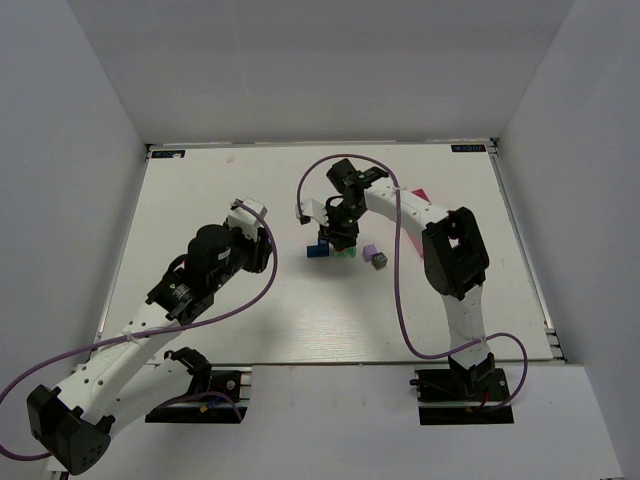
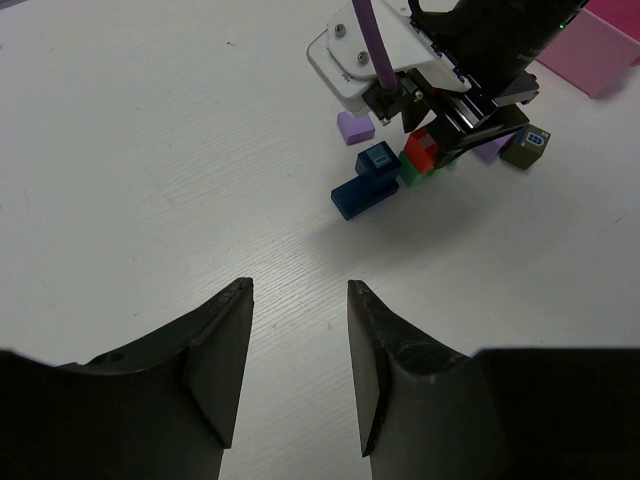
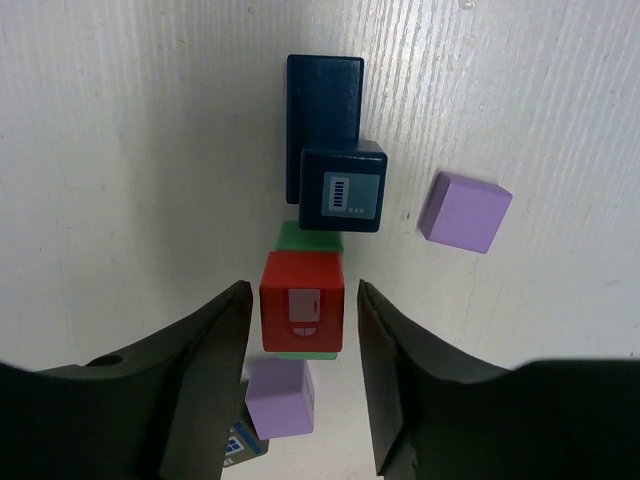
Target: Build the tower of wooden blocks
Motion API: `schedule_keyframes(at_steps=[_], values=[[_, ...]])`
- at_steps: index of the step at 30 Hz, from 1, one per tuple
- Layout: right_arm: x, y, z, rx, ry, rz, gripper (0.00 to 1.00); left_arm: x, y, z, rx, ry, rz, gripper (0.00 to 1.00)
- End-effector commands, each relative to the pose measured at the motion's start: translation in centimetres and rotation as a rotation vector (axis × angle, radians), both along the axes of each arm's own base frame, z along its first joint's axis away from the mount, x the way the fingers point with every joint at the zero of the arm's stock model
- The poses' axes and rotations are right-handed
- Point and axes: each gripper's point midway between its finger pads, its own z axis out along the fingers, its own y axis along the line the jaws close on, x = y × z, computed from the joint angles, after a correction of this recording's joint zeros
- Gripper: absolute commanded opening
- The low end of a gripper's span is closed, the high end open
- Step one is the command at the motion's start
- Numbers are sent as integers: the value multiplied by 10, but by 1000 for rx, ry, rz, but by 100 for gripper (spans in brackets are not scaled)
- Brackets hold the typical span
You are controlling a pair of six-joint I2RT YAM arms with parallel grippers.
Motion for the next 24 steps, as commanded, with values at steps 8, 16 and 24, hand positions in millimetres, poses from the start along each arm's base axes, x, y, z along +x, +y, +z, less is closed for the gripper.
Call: schedule_keyframes(at_steps=[8, 16, 24], values=[[-4, 0, -5, -9, 6, 13, 90, -1, 2, 2, -11, -5, 5, 53], [1, 2, 14, 27, -39, -1, 90, -1, 2, 2, -11, -5, 5, 53], [-1, -6, 47, 59, -100, -11, 90, -1, 2, 2, -11, -5, 5, 53]])
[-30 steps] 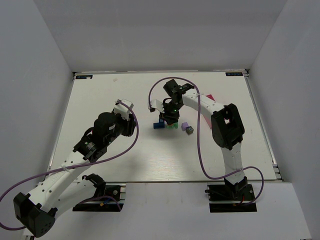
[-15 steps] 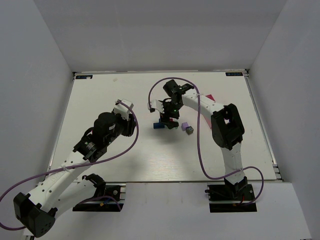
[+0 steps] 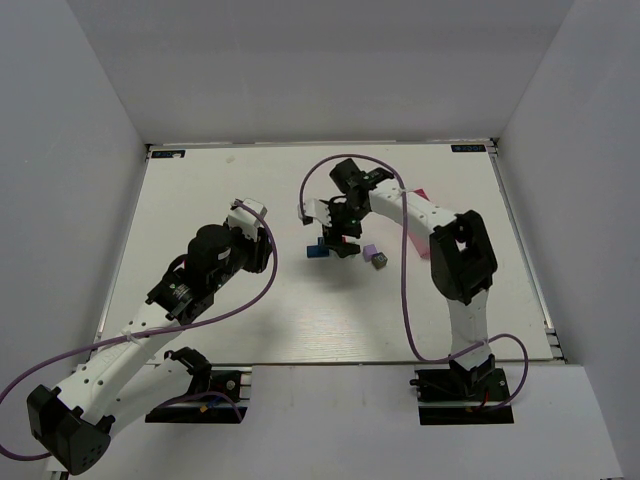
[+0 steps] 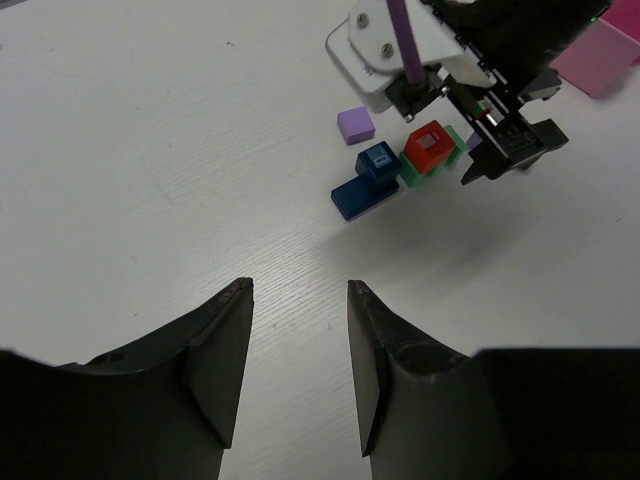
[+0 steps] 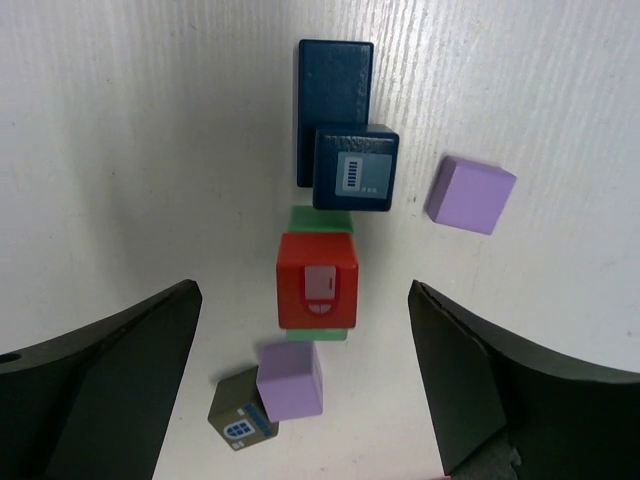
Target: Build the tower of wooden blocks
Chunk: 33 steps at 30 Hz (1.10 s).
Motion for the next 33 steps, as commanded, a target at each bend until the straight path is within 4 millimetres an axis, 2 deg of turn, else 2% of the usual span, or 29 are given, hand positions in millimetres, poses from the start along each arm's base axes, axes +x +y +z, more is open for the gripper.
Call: schedule_keyframes(at_steps=[1, 5, 8, 10, 11, 12, 13, 14, 15, 16, 17, 18, 19, 20, 21, 22, 23, 24, 25, 26, 27, 28, 30, 31, 33], values=[[3, 0, 51, 78, -90, -7, 90, -1, 2, 2, -10, -5, 5, 53], [2, -3, 69, 94, -132, -19, 90, -1, 2, 2, -10, -5, 5, 53], [3, -10, 73, 83, -164, -48, 90, 0, 3, 2, -8, -7, 14, 53], [13, -13, 84, 100, -223, -99, 90, 0, 3, 2, -8, -7, 14, 55], [9, -18, 80, 94, -230, -123, 90, 0, 3, 2, -8, -7, 14, 55], [28, -26, 87, 87, -314, -190, 90, 0, 3, 2, -8, -7, 14, 57], [36, -24, 103, 147, -355, -275, 90, 1, 3, 4, -13, -15, 14, 60], [31, -33, 89, 130, -336, -311, 90, 2, 2, 0, -5, -4, 14, 61], [40, -47, 104, 146, -387, -381, 90, 4, 2, -5, 8, 9, 24, 62], [48, -43, 114, 213, -406, -455, 90, 7, 1, -7, 9, 11, 24, 63], [44, -49, 107, 218, -372, -505, 90, 10, -2, -3, 2, 15, 27, 65], [44, -55, 114, 246, -356, -554, 90, 16, -1, -3, -5, 26, 51, 65], [40, -56, 114, 255, -325, -567, 90, 18, -3, -22, 35, 107, 58, 64], [38, -60, 113, 274, -279, -627, 75, 27, -4, -11, 35, 107, 92, 61], [36, -64, 121, 300, -269, -645, 66, 32, -5, -13, 31, 141, 121, 59], [34, -65, 122, 313, -257, -658, 52, 33, -11, -18, 50, 178, 114, 59], [30, -70, 121, 318, -242, -675, 32, 42, -21, -6, 46, 161, 112, 59], [28, -73, 122, 338, -212, -721, 1, 55, -27, -10, 52, 191, 142, 59], [25, -76, 125, 351, -204, -735, 0, 56, -33, -25, 62, 236, 131, 59], [23, -78, 124, 362, -182, -763, 0, 64, -44, -15, 36, 234, 118, 59], [21, -79, 124, 376, -162, -788, 0, 72, -50, -34, 64, 287, 127, 59], [18, -85, 127, 391, -146, -809, 0, 80, -64, -27, 30, 291, 121, 59], [11, -85, 122, 405, -108, -822, 0, 92, -73, -34, 30, 325, 136, 58], [8, -89, 128, 431, -102, -830, 0, 100, -86, -43, 30, 359, 141, 55], [6, -94, 128, 456, -81, -859, 0, 106, -95, -55, 42, 404, 165, 51]])
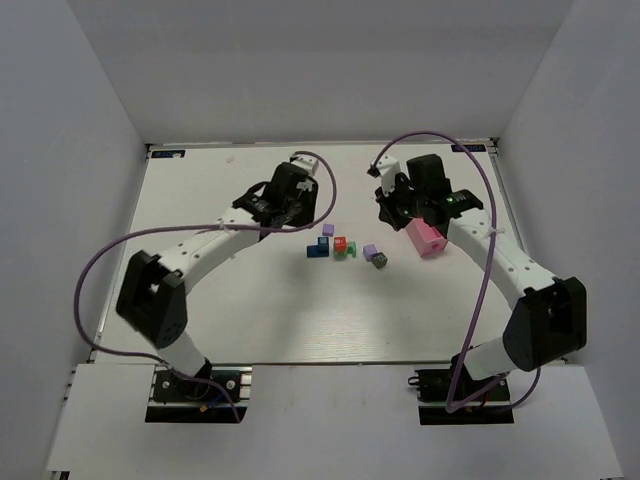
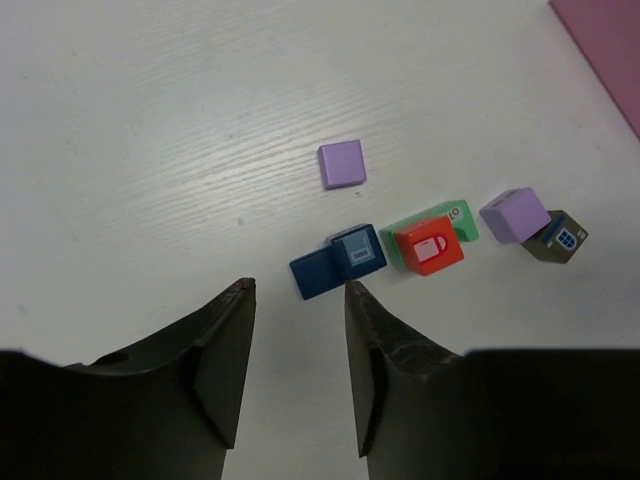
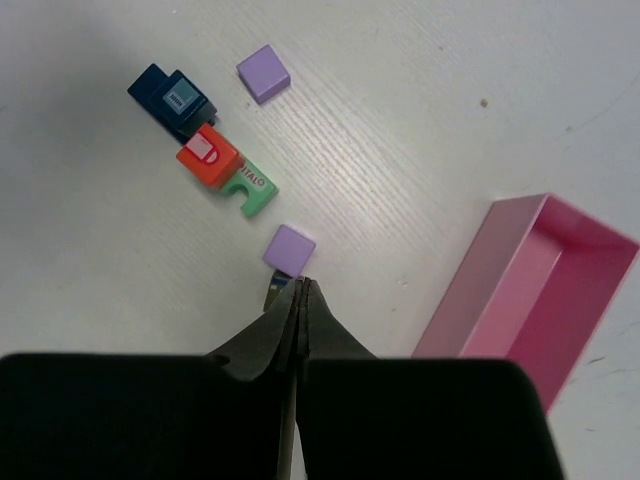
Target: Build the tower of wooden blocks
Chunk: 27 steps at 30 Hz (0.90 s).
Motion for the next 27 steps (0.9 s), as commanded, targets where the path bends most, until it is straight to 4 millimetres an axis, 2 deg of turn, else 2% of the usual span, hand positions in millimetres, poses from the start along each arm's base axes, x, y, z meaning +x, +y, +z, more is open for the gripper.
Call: schedule_keyframes(at_steps=[1, 2, 3, 4, 5, 6, 7, 9, 10, 11, 13, 14, 16, 18, 19, 20, 21, 22, 23, 24, 26, 27], values=[[-7, 1, 18, 131, 4, -37, 0, 13, -19, 5, -29, 45, 63, 50], [-7, -1, 24, 146, -10, -40, 0, 15, -22, -18, 14, 97, 82, 50], [-7, -3, 30, 157, -33, -44, 0, 17, -27, -21, 22, 104, 87, 50], [-9, -4, 30, 164, -29, -47, 0, 25, -33, -17, 12, 93, 87, 50], [-12, -5, 40, 186, -46, -39, 0, 29, -36, -20, 15, 96, 87, 50], [-12, -6, 40, 190, -46, -40, 0, 30, -44, -34, 32, 116, 77, 50], [-13, -7, 39, 192, -43, -42, 0, 37, -49, -30, 24, 105, 77, 50], [-16, -10, 45, 207, -58, -39, 0, 40, -59, -37, 37, 120, 67, 51], [-17, -11, 45, 210, -59, -38, 0, 49, -66, -31, 22, 103, 66, 51], [-17, -11, 48, 216, -72, -35, 0, 50, -67, -47, 53, 129, 61, 53], [-19, -12, 47, 221, -66, -31, 0, 56, -74, -49, 49, 126, 42, 56], [-19, -14, 47, 221, -67, -30, 0, 57, -74, -59, 65, 145, 43, 59], [-22, -12, 46, 226, -60, -17, 0, 60, -79, -61, 65, 144, 30, 60], [-22, -12, 46, 230, -58, -16, 0, 61, -78, -72, 86, 160, 37, 62], [-22, -12, 45, 230, -57, -15, 0, 64, -78, -67, 83, 146, 43, 62], [-22, -12, 45, 231, -54, -9, 0, 65, -73, -76, 99, 166, 52, 62], [-23, -12, 47, 235, -60, -6, 0, 67, -74, -73, 100, 157, 46, 62], [-24, -12, 46, 236, -56, -6, 0, 70, -70, -79, 100, 173, 50, 62], [-25, -11, 47, 240, -57, 0, 0, 71, -71, -84, 101, 174, 50, 62], [-25, -11, 45, 237, -52, 2, 0, 73, -73, -81, 95, 167, 50, 62], [-25, -10, 46, 242, -54, 5, 0, 73, -72, -95, 116, 193, 50, 60], [-25, -11, 44, 240, -49, 3, 0, 76, -75, -93, 116, 184, 43, 60]])
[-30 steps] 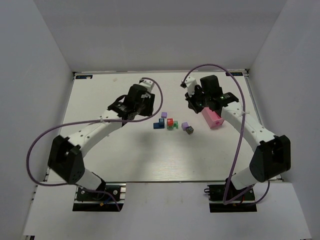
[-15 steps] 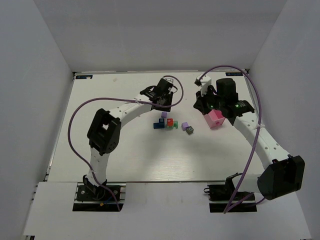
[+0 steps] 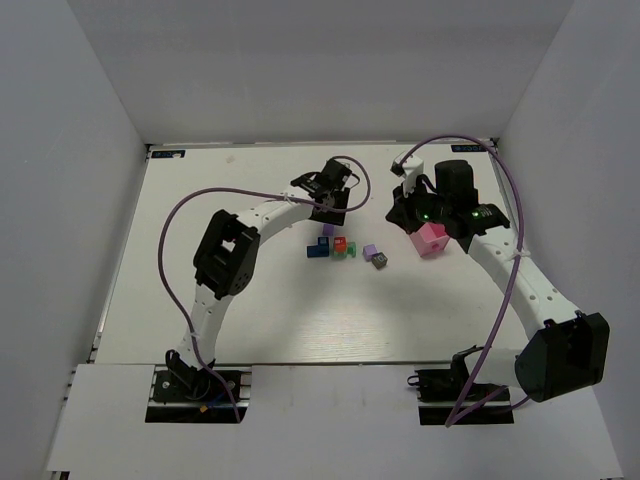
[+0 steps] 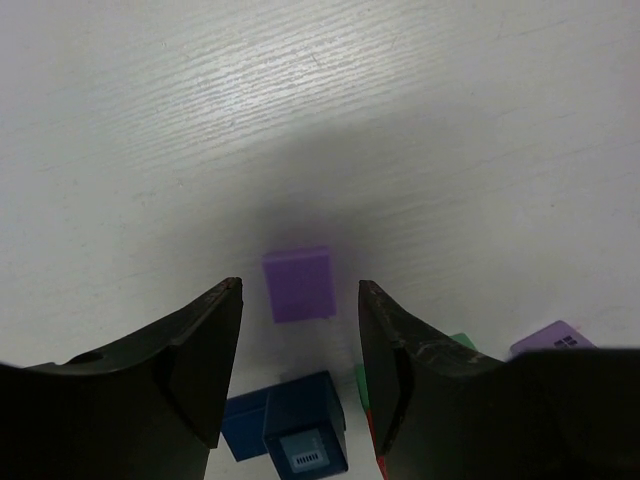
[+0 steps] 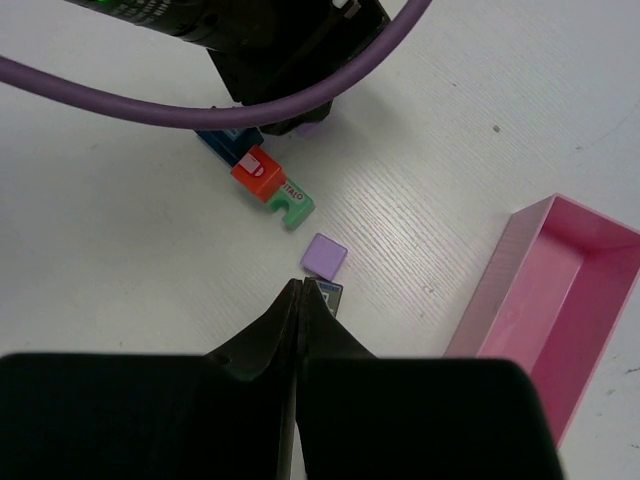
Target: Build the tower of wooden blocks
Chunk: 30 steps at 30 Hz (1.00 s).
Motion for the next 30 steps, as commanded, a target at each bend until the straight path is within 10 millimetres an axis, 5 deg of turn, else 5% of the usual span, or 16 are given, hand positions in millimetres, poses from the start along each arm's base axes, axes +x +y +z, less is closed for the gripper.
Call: schedule_keyframes(at_steps=[1, 30], values=[[0, 3, 12, 32, -36, 19, 0, 11, -2, 15, -3, -33, 0, 60], [-5, 3, 16, 57, -38, 46, 0, 13, 6, -22, 64, 35, 16, 56]])
